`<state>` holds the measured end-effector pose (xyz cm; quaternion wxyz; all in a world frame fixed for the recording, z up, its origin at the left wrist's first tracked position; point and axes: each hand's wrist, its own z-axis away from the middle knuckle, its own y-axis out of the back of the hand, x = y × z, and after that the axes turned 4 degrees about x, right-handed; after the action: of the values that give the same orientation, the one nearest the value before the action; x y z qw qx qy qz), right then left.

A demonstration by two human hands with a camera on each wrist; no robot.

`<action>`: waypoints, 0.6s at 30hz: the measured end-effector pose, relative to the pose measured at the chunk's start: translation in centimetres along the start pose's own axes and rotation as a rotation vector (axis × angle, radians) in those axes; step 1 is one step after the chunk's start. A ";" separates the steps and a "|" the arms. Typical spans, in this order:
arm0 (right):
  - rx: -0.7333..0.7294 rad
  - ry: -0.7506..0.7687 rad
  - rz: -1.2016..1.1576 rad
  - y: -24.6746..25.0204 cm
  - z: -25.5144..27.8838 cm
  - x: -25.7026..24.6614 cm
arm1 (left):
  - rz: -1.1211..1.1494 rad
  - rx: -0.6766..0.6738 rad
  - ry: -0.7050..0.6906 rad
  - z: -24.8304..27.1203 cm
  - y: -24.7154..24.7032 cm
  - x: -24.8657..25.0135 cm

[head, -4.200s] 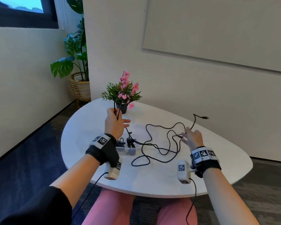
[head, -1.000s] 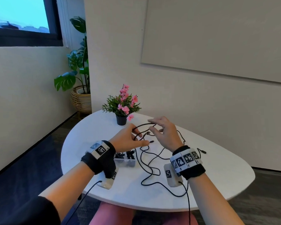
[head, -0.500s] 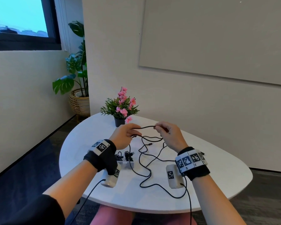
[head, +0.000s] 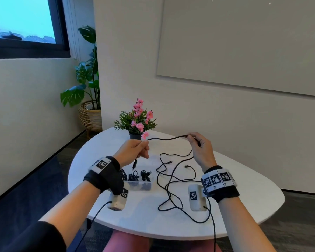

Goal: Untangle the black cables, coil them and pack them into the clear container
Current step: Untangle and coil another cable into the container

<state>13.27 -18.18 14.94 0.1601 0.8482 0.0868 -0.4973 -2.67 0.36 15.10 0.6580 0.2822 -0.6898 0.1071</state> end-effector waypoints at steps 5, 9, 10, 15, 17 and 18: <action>0.060 -0.024 -0.063 0.3 -0.2 -0.2 | 0.013 -0.118 -0.033 0.7 0.1 0.5; 0.030 -0.091 -0.085 -0.1 0.4 -0.1 | 0.362 -0.077 -0.065 0.4 -0.4 1.1; -0.010 -0.139 -0.076 -0.4 0.8 0.0 | 0.483 -0.074 -0.058 0.2 -0.7 1.6; -0.307 -0.264 -0.089 -2.9 3.8 -0.1 | 0.773 -0.109 -0.032 -0.2 -1.7 3.8; -0.400 -0.203 -0.054 -3.5 4.5 -0.3 | 0.790 -0.109 -0.027 -0.4 -1.8 3.9; -0.436 -0.162 -0.035 -3.7 4.7 -0.5 | 0.809 -0.100 -0.025 -0.5 -1.8 3.8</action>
<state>8.07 -16.39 12.56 0.3374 0.7494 0.1937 -0.5358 -1.21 -1.79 18.41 0.5673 -0.0430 -0.7575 0.3201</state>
